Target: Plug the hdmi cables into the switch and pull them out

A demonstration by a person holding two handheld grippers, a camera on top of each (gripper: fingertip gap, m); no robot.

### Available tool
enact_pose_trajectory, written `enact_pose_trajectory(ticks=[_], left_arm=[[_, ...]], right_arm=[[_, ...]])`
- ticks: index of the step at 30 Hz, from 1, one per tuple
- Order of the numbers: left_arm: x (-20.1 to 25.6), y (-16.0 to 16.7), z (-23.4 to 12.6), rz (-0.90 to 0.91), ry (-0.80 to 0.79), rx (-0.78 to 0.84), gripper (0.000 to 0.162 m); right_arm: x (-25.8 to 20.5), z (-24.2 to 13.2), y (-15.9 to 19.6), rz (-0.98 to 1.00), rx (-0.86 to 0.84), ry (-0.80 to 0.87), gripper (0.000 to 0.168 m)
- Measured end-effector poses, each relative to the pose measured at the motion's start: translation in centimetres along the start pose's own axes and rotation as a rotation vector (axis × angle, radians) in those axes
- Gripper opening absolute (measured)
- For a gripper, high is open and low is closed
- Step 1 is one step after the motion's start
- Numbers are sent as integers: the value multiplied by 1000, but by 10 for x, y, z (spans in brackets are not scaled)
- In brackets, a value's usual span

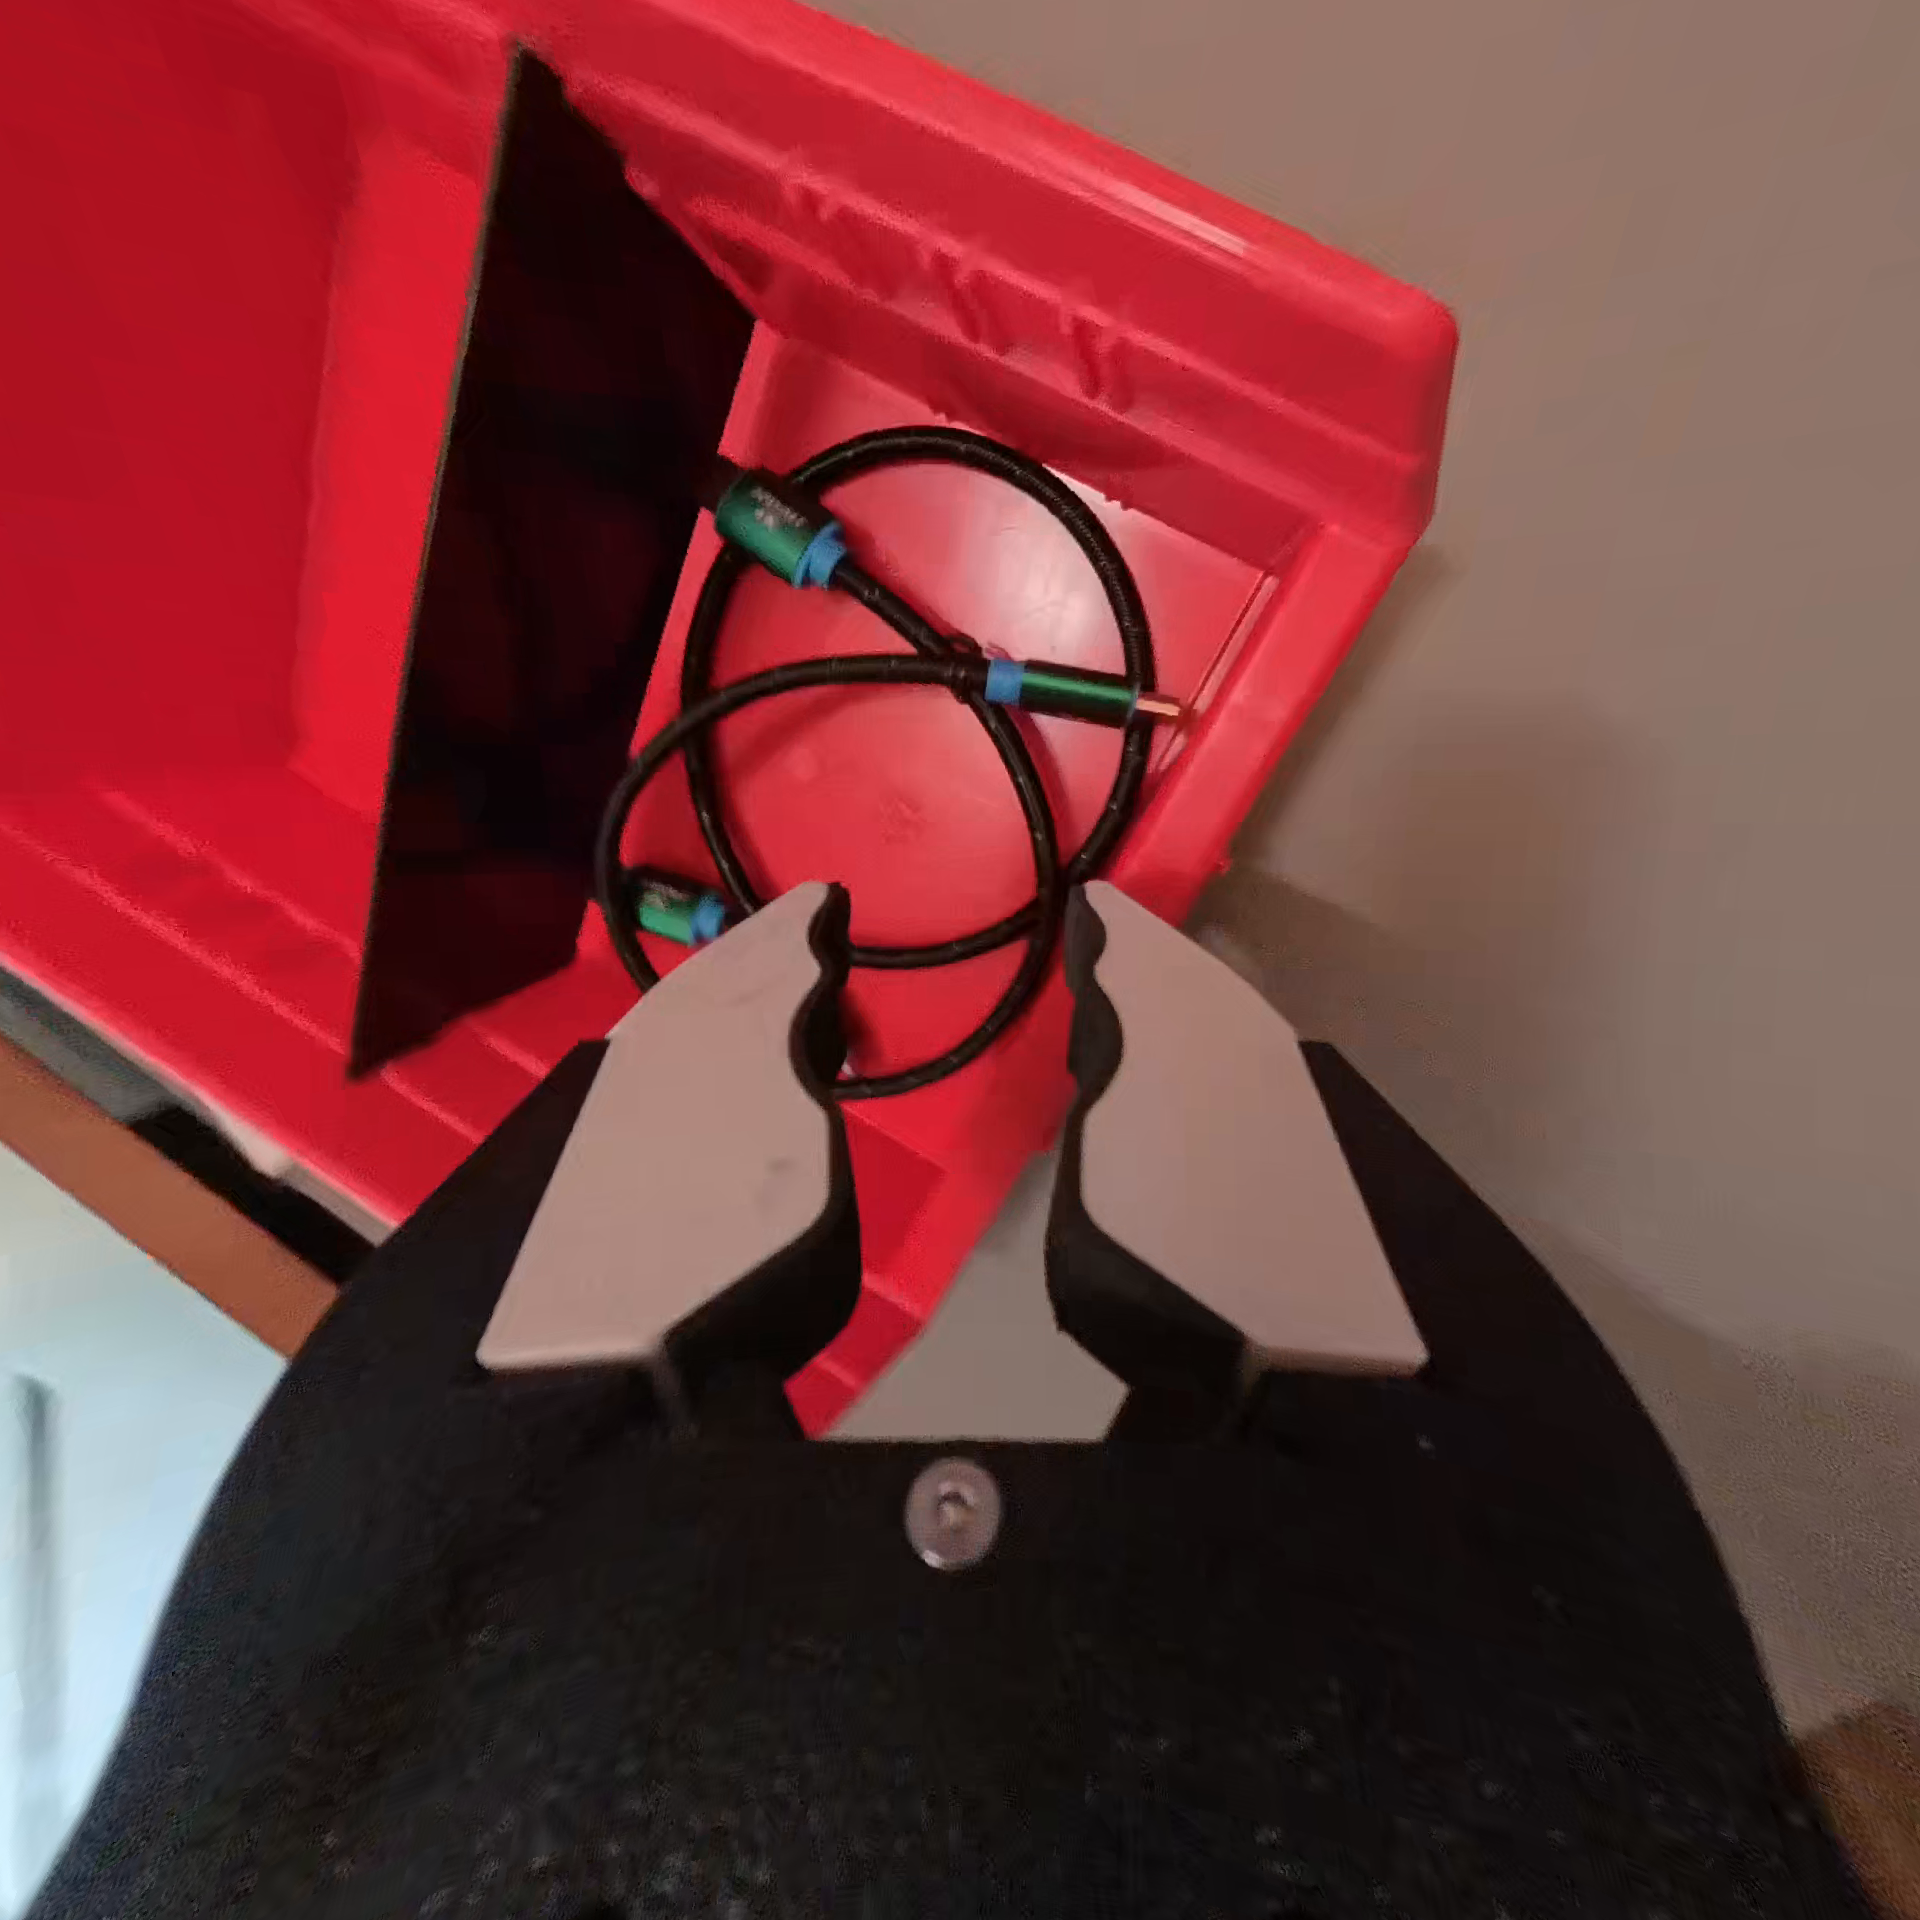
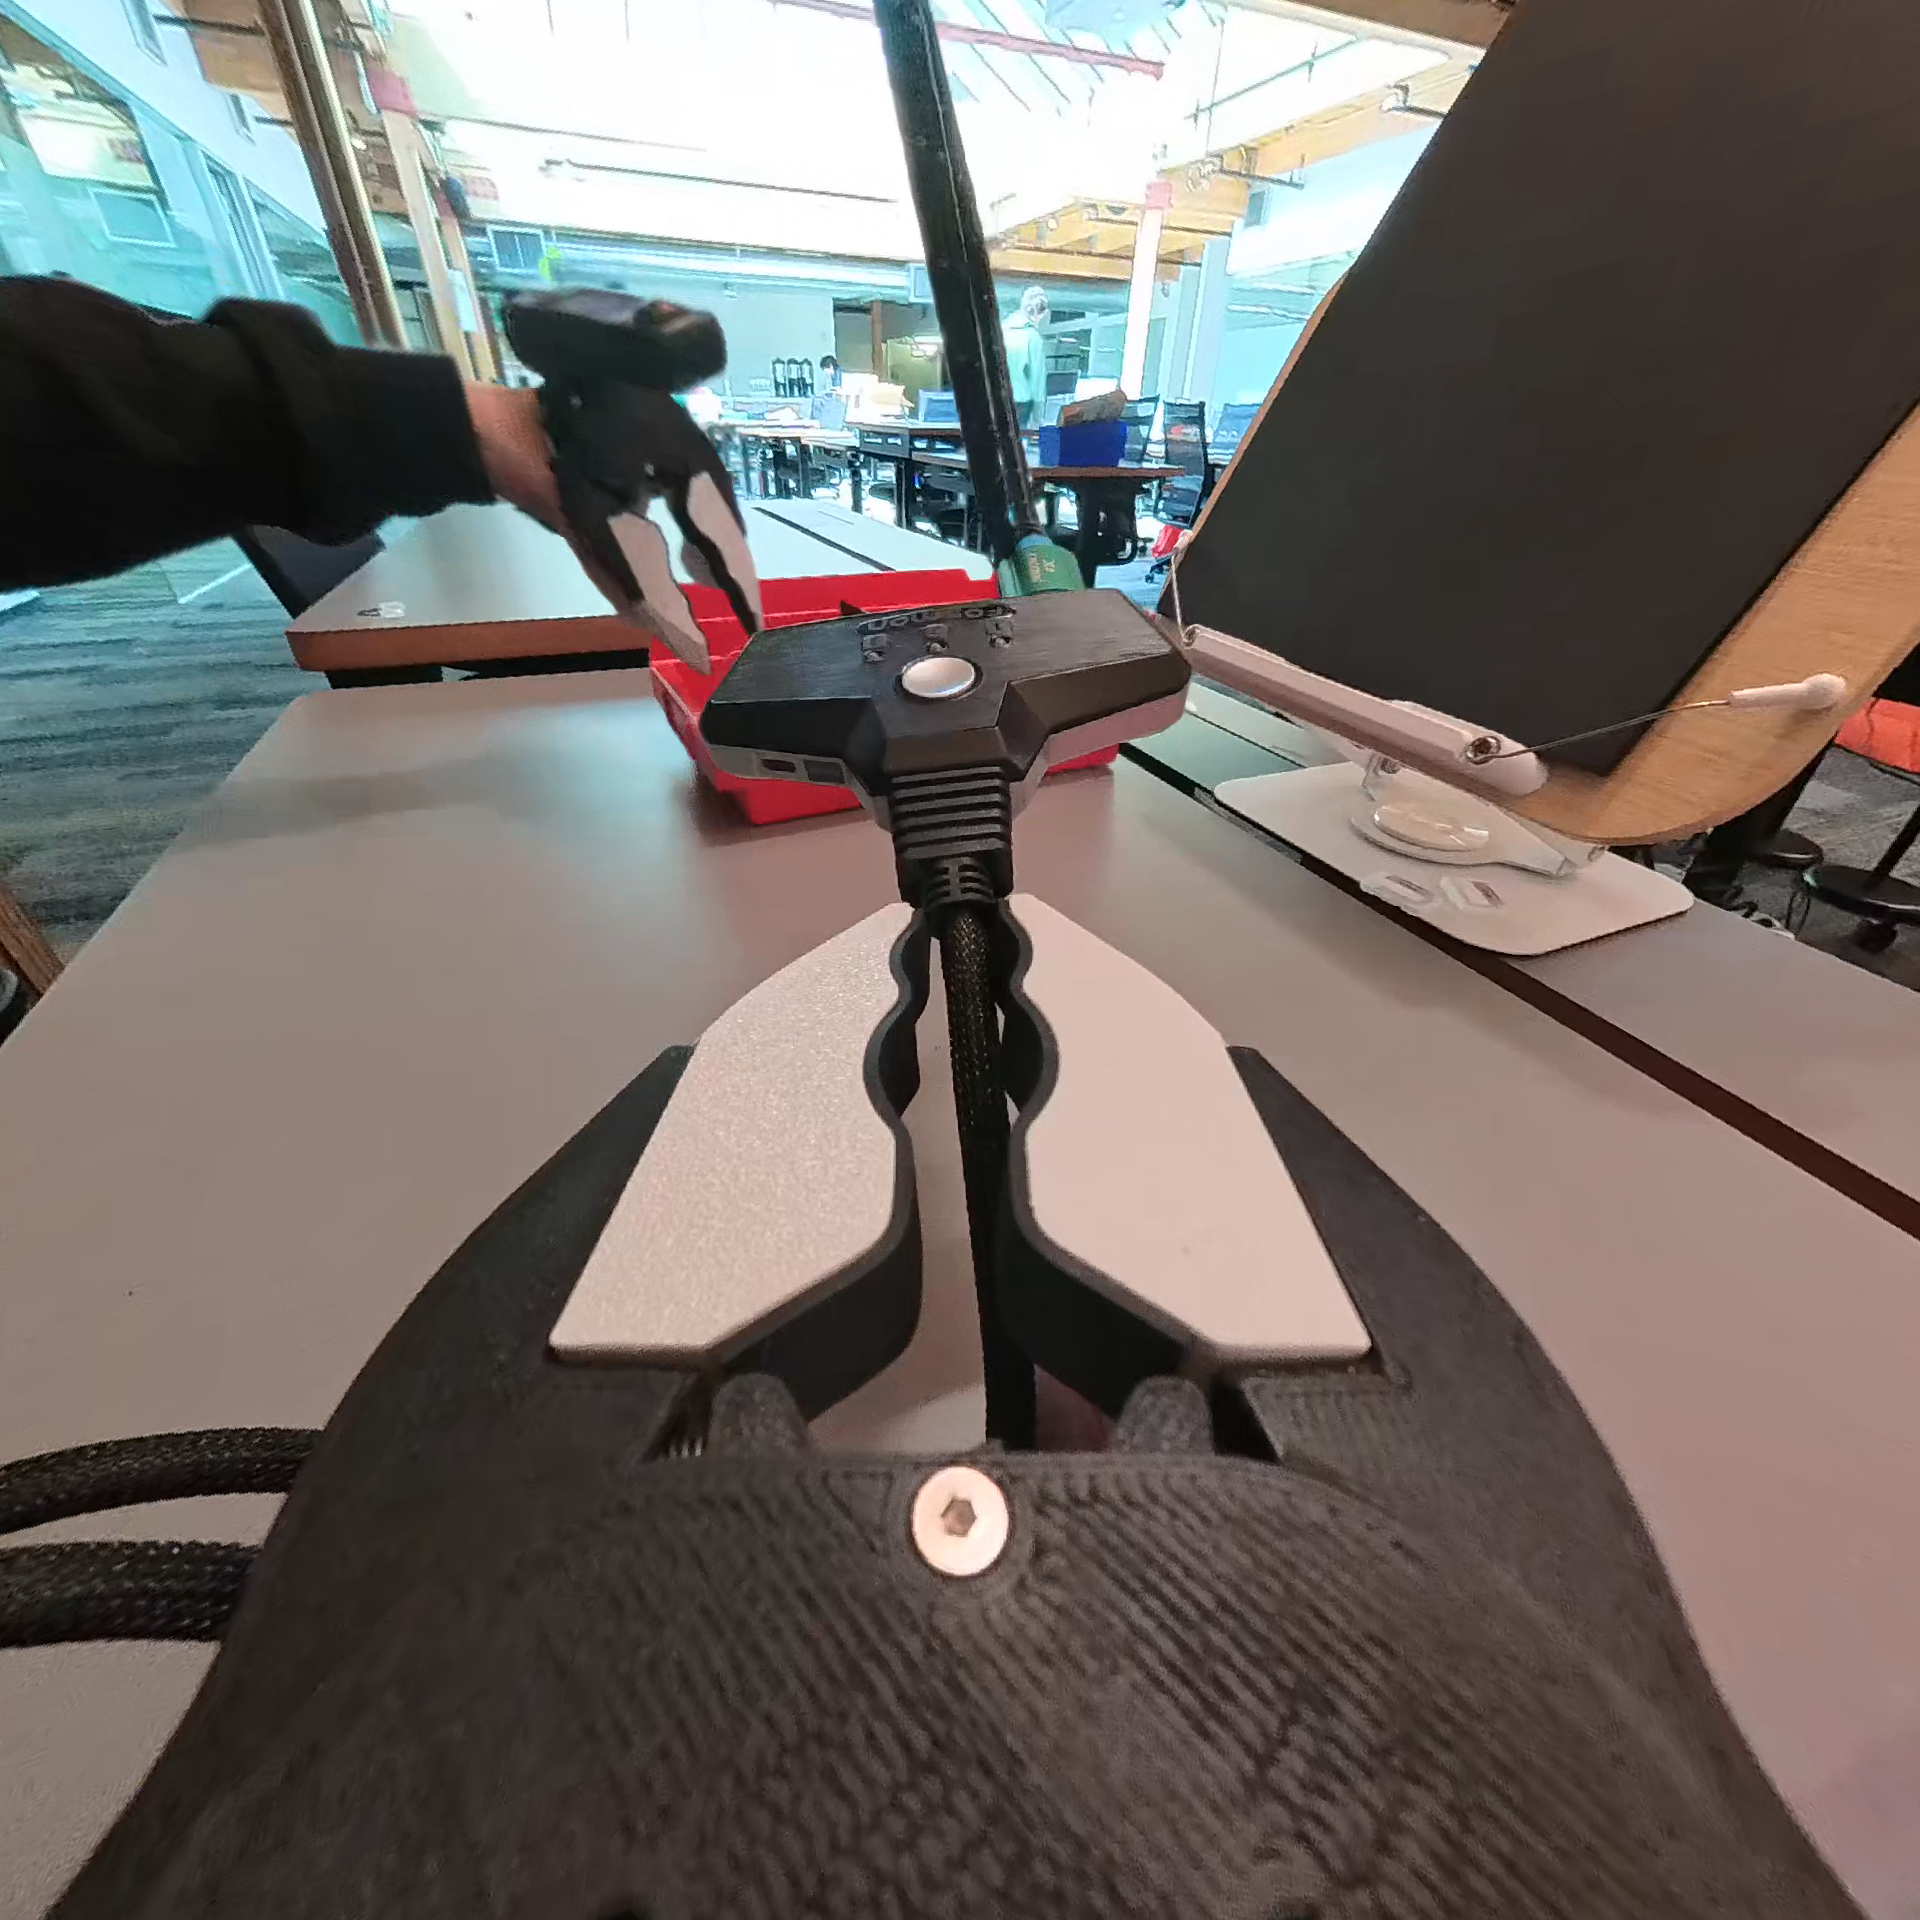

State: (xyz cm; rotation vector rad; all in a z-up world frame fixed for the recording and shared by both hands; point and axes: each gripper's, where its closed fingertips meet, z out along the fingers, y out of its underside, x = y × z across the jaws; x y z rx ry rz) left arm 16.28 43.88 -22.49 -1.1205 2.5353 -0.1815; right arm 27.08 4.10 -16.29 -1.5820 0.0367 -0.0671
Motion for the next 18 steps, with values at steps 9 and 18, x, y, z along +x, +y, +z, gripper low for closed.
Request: enact_pose_trajectory(ticks=[9, 18], left_arm=[[-6, -23, 44, 396, 100, -97, 47], [5, -14, 73, 585, 224, -271, 33]], right_arm=[[0, 1, 3, -9, -2, -4, 11], [0, 3, 8, -17, -20, -5, 11]])
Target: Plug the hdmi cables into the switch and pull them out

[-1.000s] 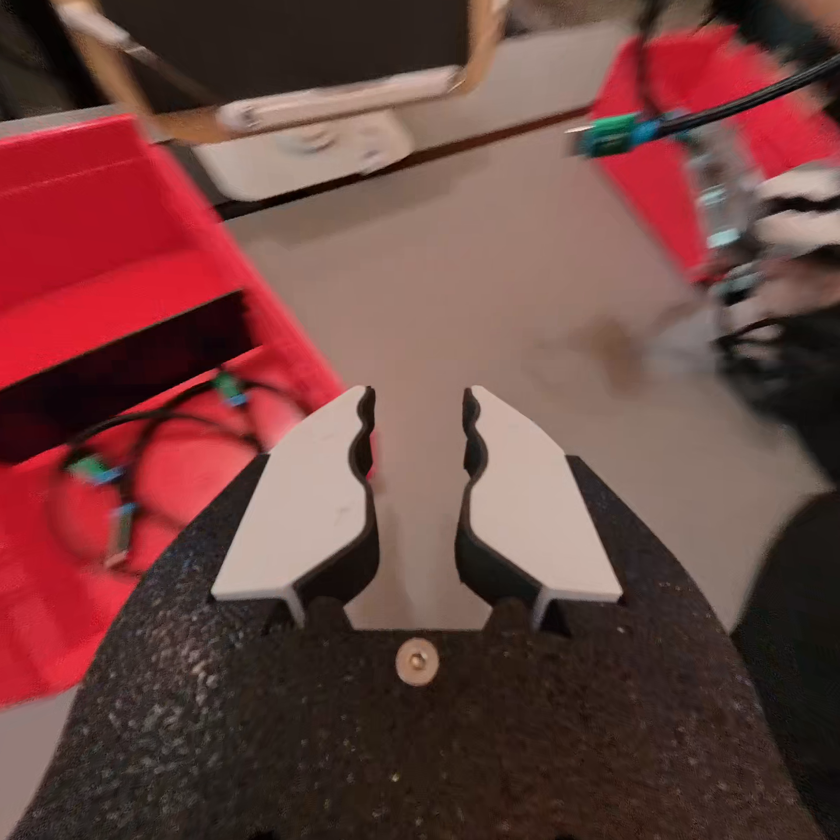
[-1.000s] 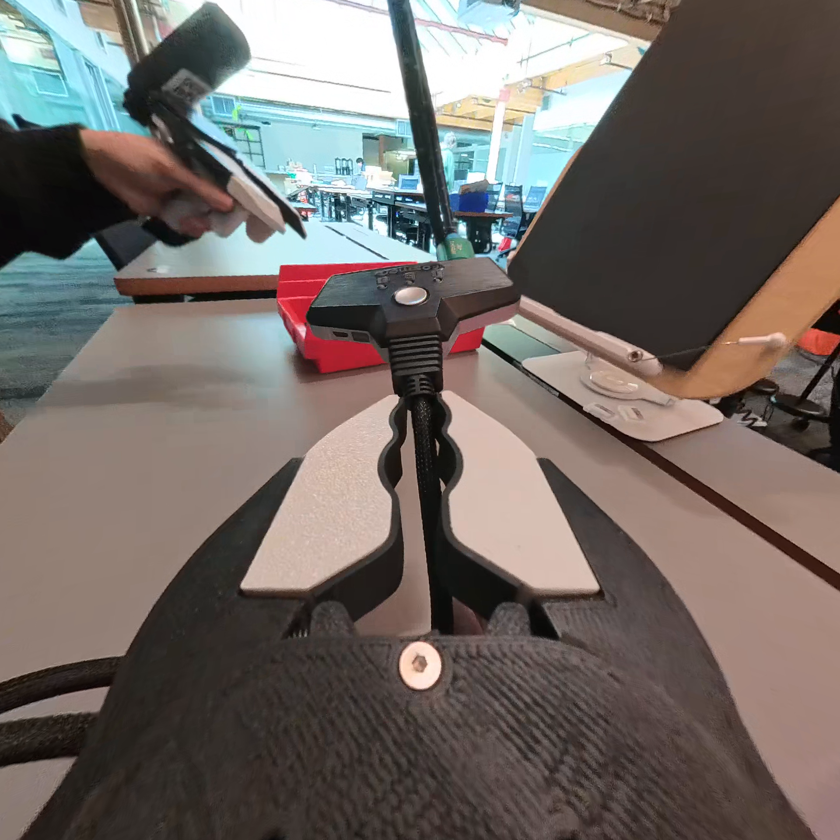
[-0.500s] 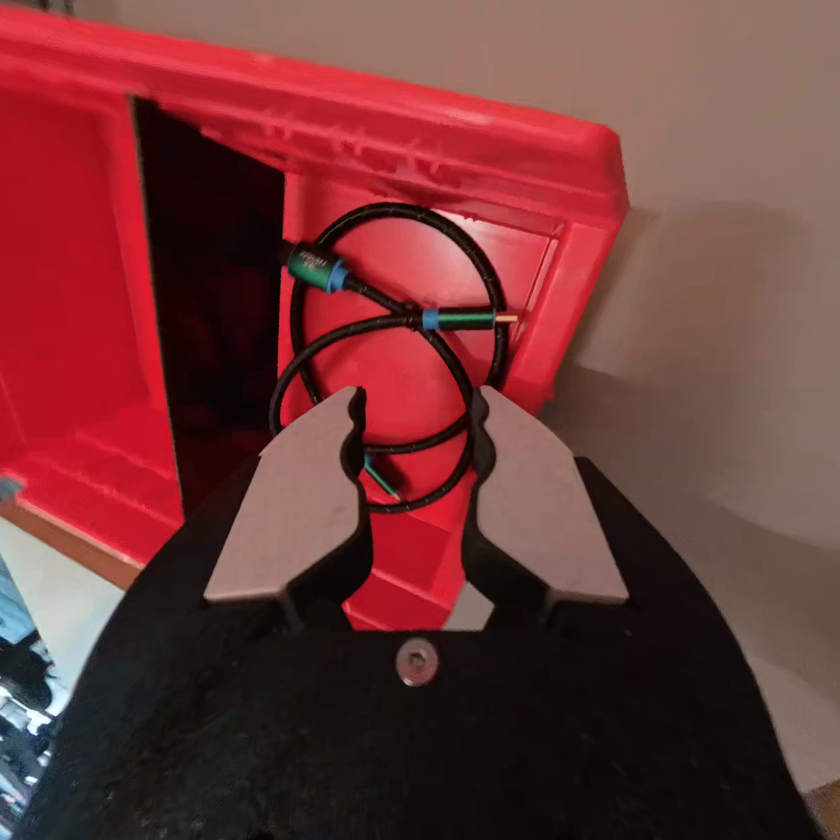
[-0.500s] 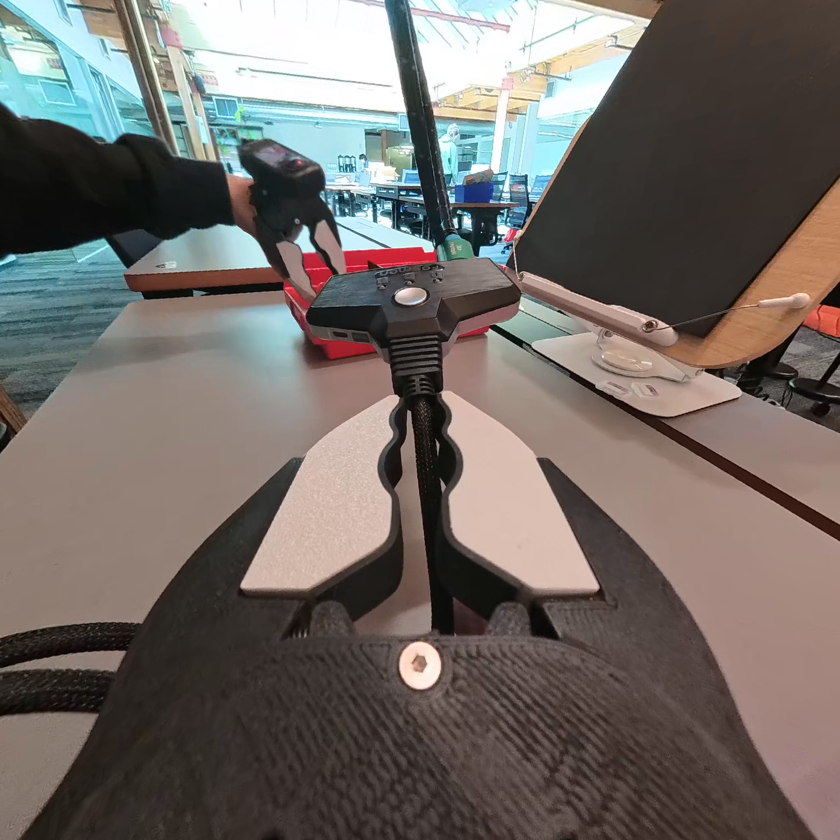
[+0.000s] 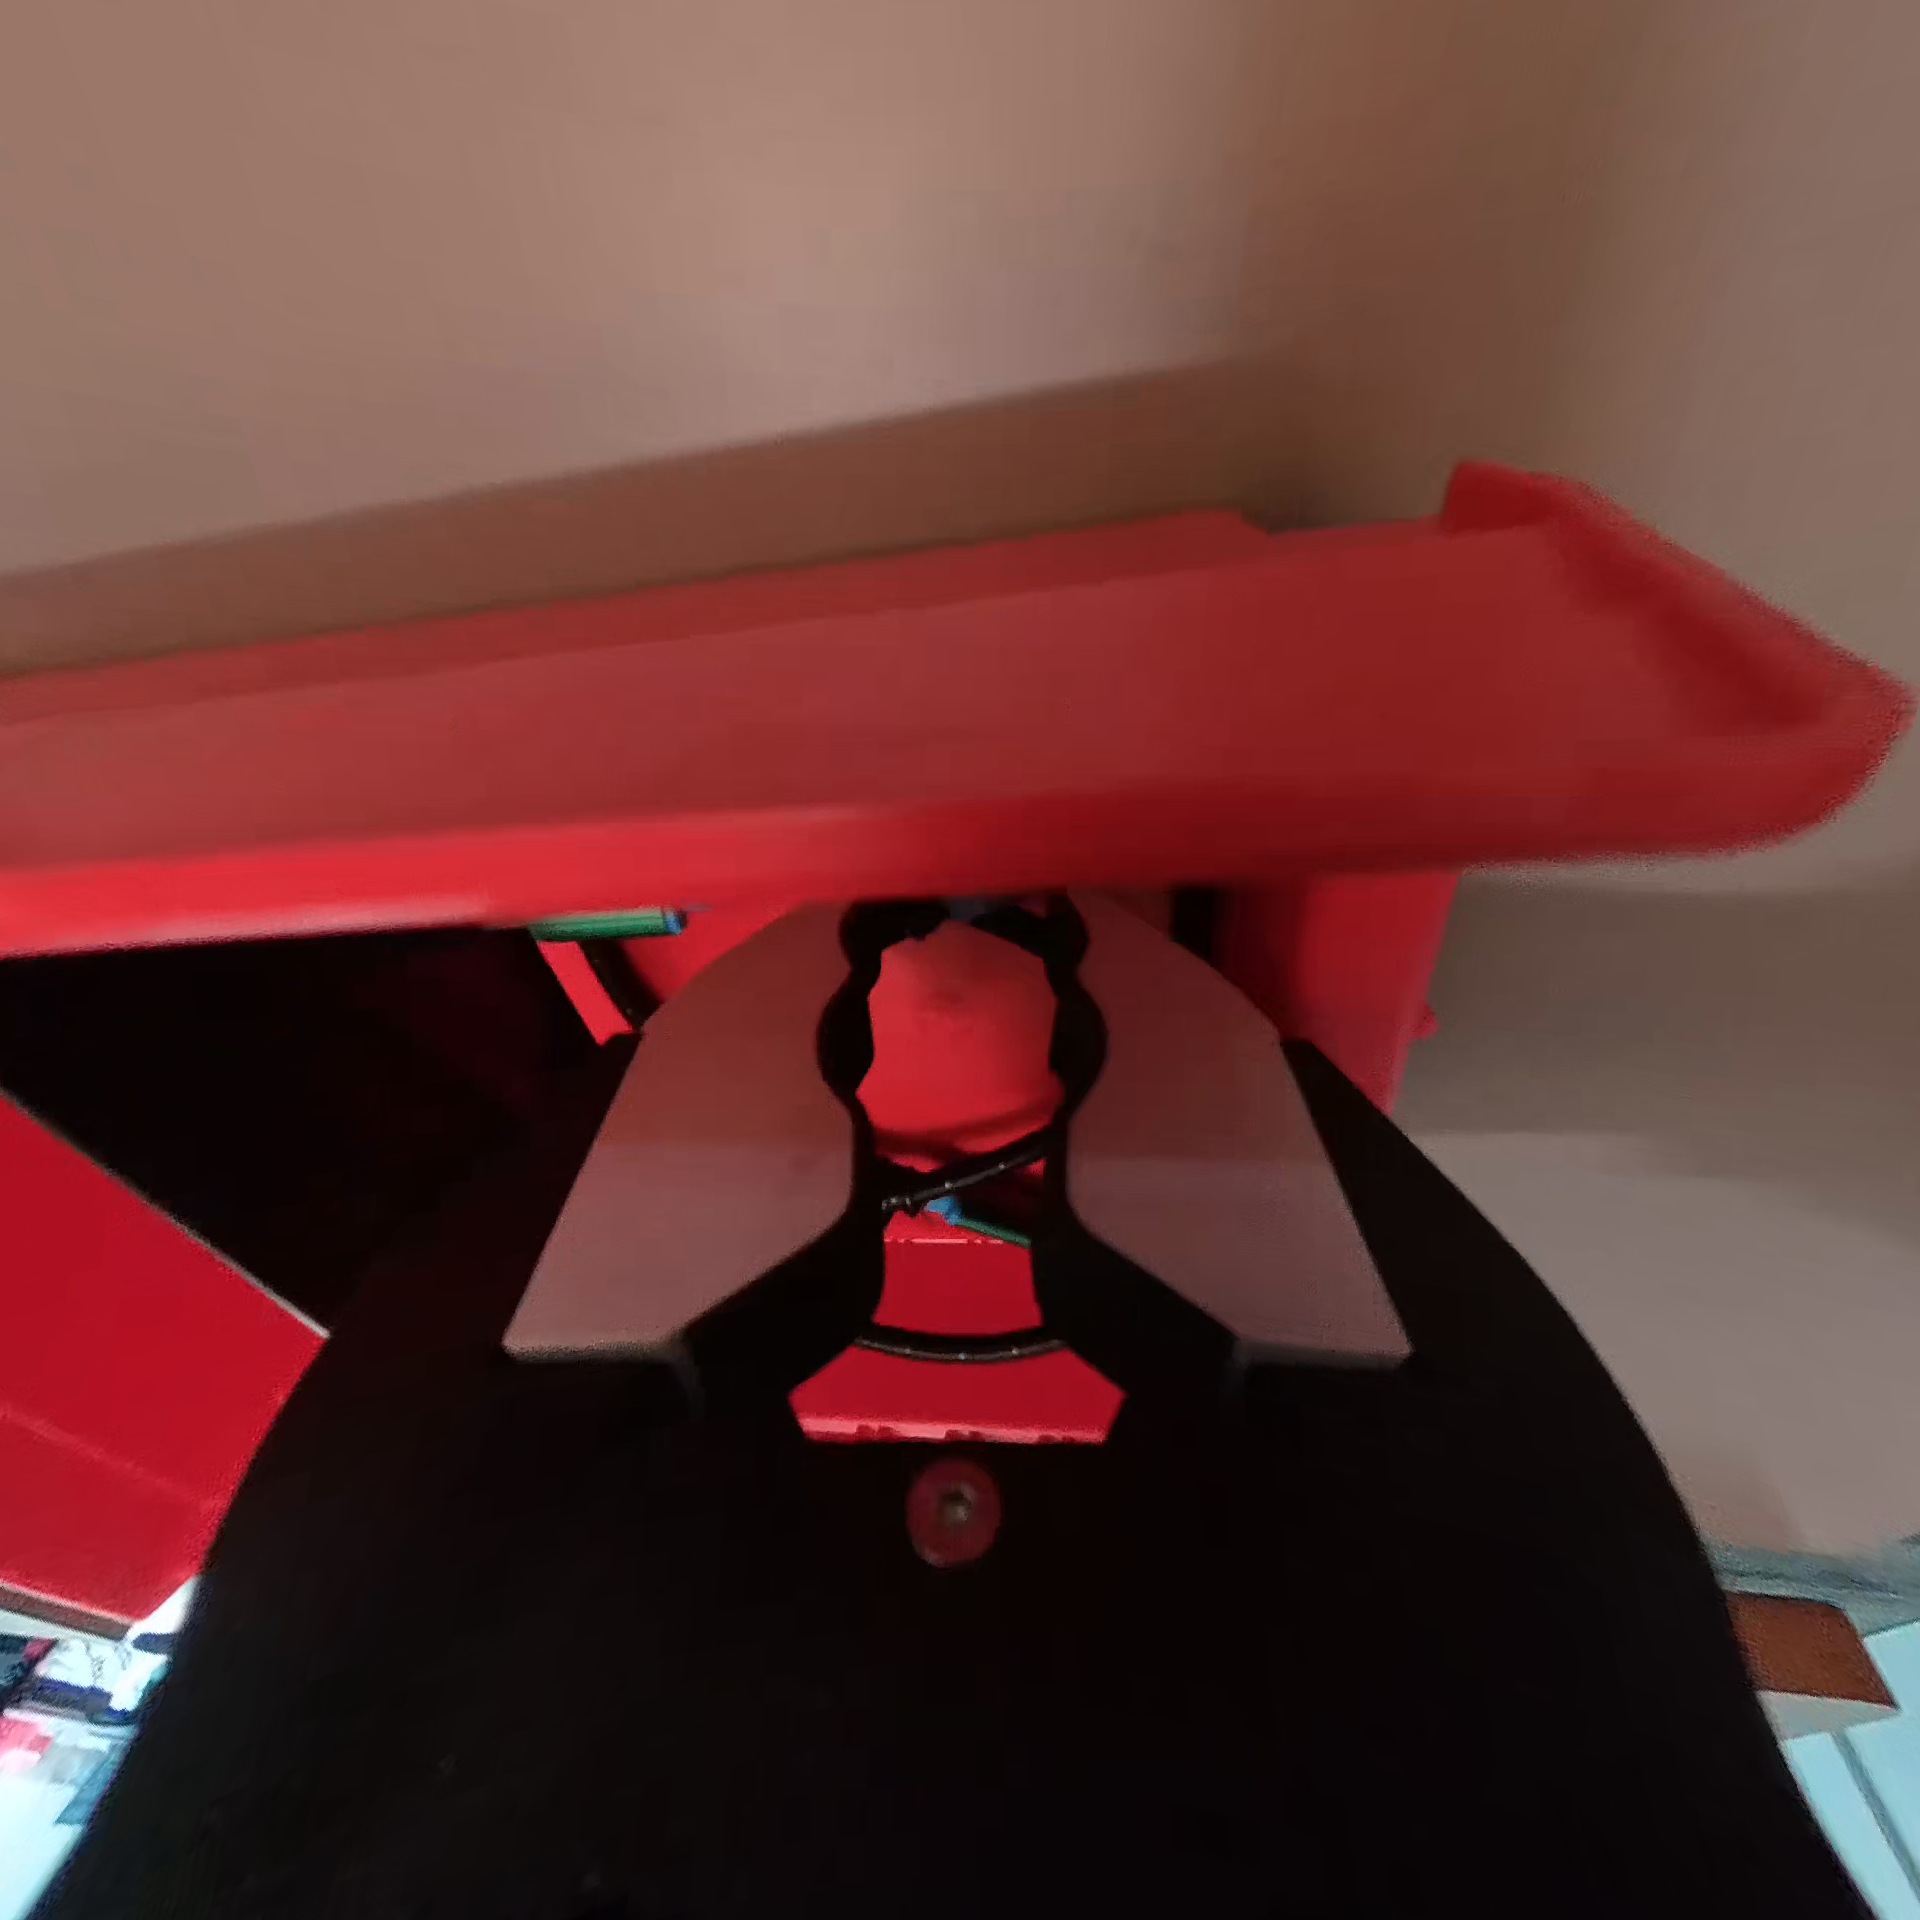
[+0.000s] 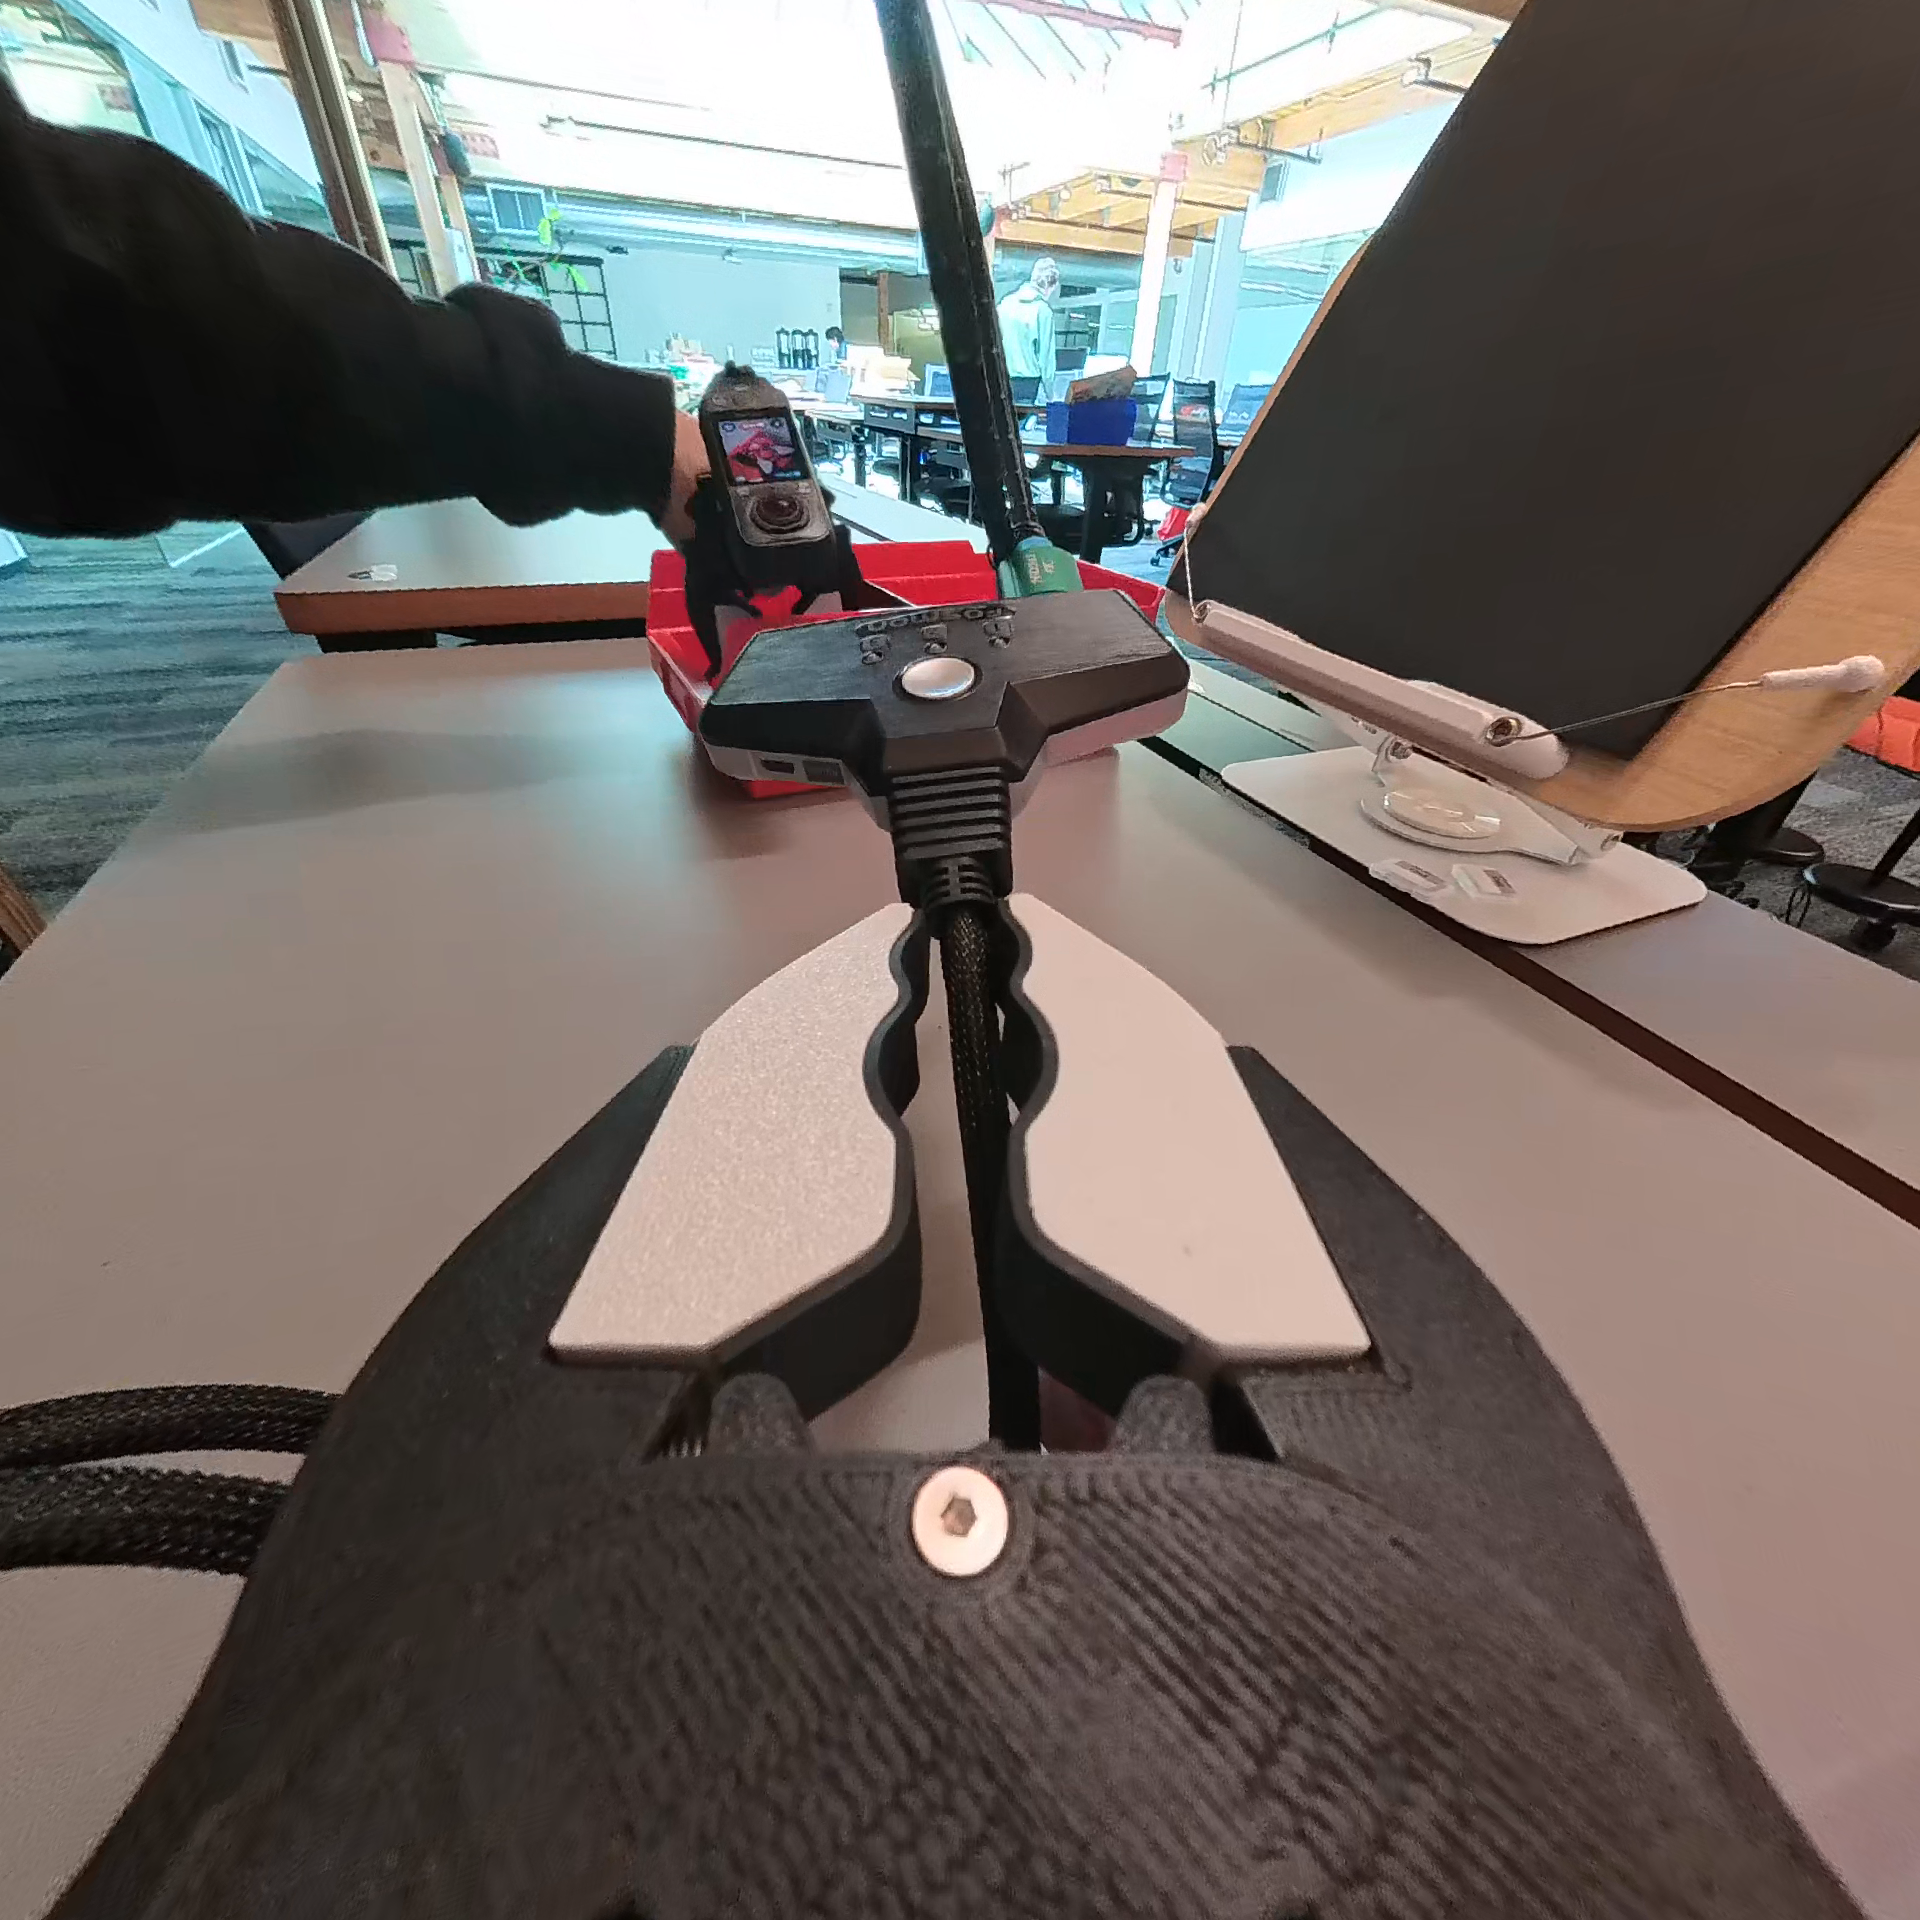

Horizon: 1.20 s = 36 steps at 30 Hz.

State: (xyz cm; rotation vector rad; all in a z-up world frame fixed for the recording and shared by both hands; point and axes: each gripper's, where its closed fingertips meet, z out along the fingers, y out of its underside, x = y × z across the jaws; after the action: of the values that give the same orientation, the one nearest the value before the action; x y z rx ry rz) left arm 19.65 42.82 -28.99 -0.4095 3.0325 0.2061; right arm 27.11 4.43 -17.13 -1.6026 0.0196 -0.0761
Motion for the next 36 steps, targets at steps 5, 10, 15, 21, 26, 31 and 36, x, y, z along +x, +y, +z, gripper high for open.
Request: enact_pose_trajectory(ticks=[5, 10, 15, 21, 26, 31, 36], left_arm=[[-12, 1, -14, -76, -142, 38, 18], [-34, 15, -81, -315, -451, 131, 0], [-24, 19, -96, -245, -528, 158, 0], [-15, 21, -30, -170, -349, 30, 51], [-18, 11, -11, -240, -143, 47, 47], [-16, 1, -24, -566, 76, 153, 41], [-4, -5, -14, -762, 200, 122, 48]], right_arm=[[0, -2, -2, 8, 15, -1, 11], [0, -3, -5, 13, 29, -3, 11], [0, -4, -7, 20, 42, -7, 11], [0, -6, -11, 7, 50, -4, 11], [0, -6, -9, 1, 50, 1, 11], [0, -5, -8, -3, 40, -3, 11], [-2, -4, -8, 3, 43, -11, 11]])
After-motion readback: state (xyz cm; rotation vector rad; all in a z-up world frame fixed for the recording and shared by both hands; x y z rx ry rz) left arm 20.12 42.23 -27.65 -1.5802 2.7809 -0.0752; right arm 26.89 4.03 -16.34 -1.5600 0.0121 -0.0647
